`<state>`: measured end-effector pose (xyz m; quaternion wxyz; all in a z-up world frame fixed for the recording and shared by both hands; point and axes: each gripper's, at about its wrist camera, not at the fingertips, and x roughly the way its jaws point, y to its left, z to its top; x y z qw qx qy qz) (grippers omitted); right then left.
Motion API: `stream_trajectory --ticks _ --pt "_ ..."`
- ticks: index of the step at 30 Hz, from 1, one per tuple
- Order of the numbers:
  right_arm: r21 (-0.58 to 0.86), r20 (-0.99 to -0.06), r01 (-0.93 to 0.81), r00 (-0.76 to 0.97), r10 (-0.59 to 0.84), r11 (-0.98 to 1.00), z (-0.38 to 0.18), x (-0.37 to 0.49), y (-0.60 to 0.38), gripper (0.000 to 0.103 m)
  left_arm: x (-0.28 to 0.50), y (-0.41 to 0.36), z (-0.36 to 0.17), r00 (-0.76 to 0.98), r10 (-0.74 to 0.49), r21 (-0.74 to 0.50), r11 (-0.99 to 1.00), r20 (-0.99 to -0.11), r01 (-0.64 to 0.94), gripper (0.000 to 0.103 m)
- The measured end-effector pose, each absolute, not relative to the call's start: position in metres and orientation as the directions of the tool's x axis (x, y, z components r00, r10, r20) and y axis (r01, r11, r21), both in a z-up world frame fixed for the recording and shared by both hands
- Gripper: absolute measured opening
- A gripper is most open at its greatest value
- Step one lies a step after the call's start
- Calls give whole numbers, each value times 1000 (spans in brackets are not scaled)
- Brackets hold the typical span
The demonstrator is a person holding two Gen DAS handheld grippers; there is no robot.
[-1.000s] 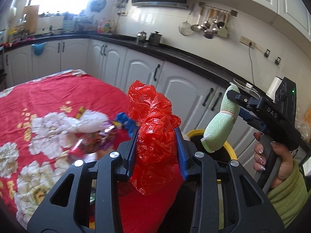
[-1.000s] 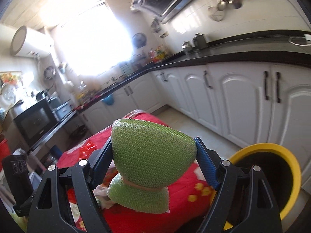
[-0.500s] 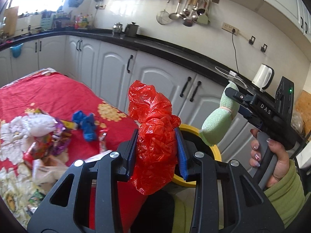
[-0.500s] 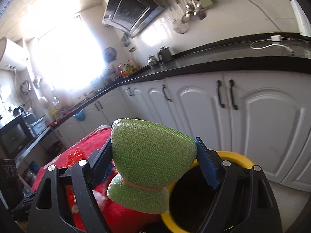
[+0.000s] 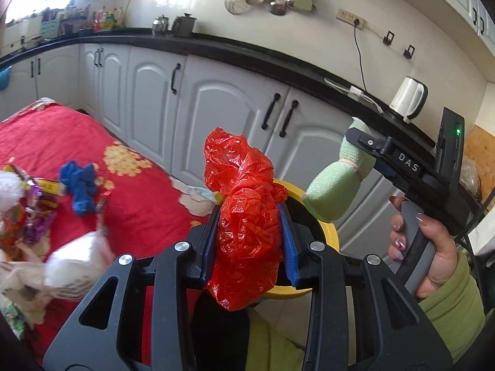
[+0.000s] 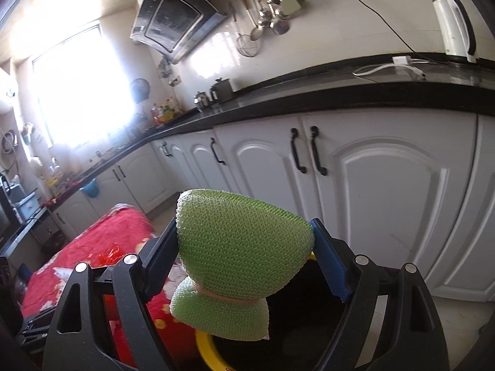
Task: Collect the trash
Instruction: 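Carry both items over the yellow bin and open both tools to drop them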
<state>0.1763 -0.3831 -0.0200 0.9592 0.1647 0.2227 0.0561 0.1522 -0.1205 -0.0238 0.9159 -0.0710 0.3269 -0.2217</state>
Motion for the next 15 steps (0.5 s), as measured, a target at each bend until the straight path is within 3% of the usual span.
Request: stream_trajectory --ticks 15 --pt "354 -475 77 873 108 932 -62 188 -412 81 182 -174 -67 594 -484 -283 870 -642 404 28"
